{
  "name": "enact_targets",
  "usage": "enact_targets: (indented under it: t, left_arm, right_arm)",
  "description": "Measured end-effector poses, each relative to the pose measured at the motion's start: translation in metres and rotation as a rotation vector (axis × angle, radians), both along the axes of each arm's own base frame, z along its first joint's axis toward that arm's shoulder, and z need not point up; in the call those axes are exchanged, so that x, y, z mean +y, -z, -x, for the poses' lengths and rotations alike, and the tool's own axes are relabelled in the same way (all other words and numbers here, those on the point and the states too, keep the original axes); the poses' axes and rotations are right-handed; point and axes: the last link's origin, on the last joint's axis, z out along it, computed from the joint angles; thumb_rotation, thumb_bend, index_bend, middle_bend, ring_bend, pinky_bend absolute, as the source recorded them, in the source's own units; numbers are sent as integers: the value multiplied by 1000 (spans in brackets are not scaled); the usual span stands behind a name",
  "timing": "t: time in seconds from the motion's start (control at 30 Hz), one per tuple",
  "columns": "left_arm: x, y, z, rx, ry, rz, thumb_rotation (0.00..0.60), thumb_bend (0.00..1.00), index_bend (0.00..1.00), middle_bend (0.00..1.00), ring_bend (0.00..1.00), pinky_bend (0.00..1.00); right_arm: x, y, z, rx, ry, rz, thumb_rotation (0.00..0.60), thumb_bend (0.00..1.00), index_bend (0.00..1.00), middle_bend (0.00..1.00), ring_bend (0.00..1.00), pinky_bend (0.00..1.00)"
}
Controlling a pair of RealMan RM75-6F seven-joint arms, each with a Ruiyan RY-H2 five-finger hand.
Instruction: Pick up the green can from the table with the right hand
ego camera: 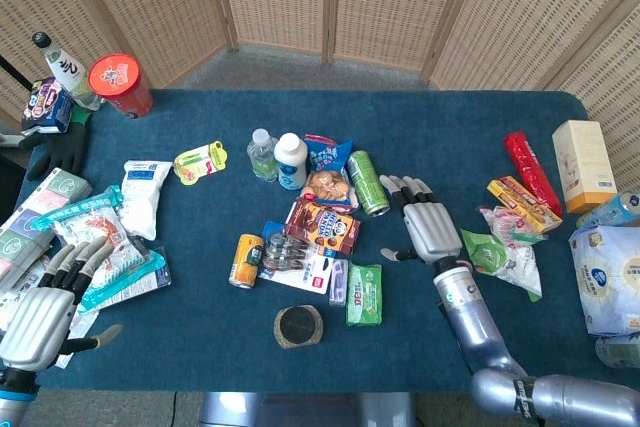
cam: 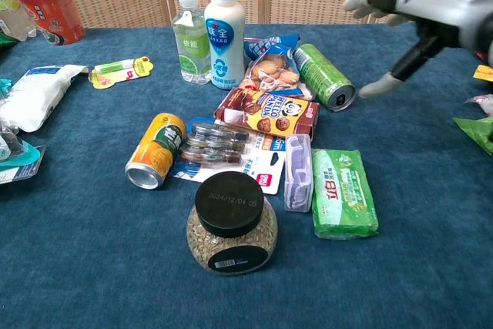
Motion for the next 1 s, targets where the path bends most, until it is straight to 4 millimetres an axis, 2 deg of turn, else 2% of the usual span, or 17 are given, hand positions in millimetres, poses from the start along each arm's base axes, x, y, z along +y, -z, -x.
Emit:
enact_targets:
  t: [0.23,0.53,0.73,1.0]
  left_arm:
    - [-3,-1,2,-2,-9,-3,600,2,0,0,0,0]
    - [-6,-3,4,1,-14,-9,600,2,0,0,0,0]
    - [-8,-5,5,3,-20,-12,600,1,0,0,0,0]
    - [-9,-6,3,7,-19,-15,600,2,0,0,0,0]
  right_arm:
    - [-42,35,-18,36,20,-7,600,64,0,0,0,0]
    - [-75,62,-24,76,67,20,600,63,0,0,0,0]
    - [-89,74,-20,122,95,29,600,62,0,0,0,0]
    - [-104,77,-3,210,111,56,600,63,0,0,0,0]
